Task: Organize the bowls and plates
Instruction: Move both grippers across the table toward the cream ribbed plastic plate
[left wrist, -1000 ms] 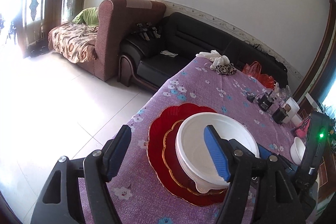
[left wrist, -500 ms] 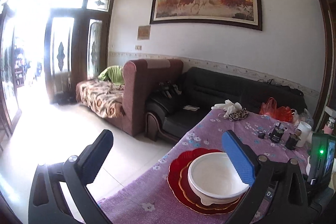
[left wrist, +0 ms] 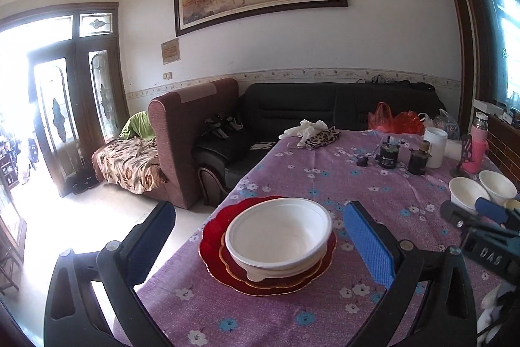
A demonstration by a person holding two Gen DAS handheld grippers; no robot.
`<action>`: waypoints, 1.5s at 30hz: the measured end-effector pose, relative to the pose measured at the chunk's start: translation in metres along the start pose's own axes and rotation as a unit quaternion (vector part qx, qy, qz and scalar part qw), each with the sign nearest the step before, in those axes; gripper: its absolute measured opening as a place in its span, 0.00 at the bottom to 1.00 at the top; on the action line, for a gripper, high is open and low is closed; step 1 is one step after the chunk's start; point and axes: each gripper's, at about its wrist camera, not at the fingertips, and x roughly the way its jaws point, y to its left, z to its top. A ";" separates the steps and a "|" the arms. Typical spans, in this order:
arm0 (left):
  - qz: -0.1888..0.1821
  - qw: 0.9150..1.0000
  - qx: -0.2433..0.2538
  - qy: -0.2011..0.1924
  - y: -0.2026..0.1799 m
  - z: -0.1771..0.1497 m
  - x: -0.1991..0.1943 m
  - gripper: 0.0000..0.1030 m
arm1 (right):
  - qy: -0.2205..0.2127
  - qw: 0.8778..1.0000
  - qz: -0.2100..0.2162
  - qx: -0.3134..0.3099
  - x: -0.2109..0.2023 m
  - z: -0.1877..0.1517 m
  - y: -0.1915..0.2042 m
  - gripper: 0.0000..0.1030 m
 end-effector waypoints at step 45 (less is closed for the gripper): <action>-0.203 0.966 0.043 0.151 -0.179 -0.042 0.055 1.00 | -0.123 0.948 -0.245 0.160 -0.299 0.102 -0.346 0.91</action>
